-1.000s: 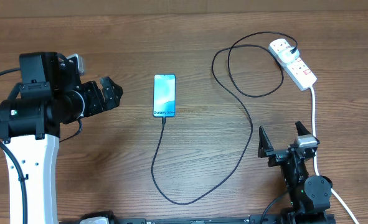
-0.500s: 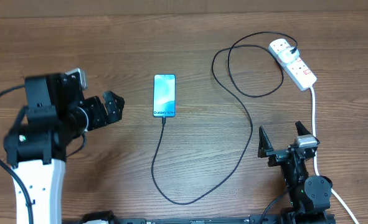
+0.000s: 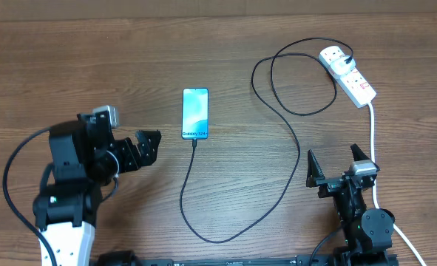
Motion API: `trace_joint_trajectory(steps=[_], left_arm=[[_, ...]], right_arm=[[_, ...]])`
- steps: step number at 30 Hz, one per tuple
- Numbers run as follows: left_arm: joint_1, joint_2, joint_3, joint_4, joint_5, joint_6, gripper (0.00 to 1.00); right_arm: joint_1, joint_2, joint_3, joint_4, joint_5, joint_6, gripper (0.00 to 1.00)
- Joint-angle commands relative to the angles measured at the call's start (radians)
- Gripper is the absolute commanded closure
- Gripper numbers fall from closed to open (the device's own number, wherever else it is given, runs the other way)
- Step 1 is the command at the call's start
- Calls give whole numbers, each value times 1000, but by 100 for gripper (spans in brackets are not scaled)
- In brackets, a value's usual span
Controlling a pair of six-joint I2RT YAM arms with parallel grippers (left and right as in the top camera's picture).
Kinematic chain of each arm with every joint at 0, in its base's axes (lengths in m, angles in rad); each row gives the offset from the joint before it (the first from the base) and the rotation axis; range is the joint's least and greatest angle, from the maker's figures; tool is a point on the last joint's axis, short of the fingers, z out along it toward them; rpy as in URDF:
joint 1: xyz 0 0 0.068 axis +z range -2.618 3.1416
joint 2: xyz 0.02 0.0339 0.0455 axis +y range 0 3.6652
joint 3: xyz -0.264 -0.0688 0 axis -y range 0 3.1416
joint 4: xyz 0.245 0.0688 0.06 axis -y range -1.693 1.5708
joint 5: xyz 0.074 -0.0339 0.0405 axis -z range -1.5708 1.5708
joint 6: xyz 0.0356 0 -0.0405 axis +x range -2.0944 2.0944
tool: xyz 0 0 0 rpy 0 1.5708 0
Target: Plug charger to phone and switch on socket
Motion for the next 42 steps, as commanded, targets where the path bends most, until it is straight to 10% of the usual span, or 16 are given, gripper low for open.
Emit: trace_joint_trajectory(steps=[1, 42], left_arm=[[-1, -58, -55, 25, 24, 24, 0], [-1, -529, -391, 119, 23, 55, 0]], right_arm=[[-3, -9, -10, 5, 2, -1, 0], [-3, -9, -10, 5, 2, -1, 0]])
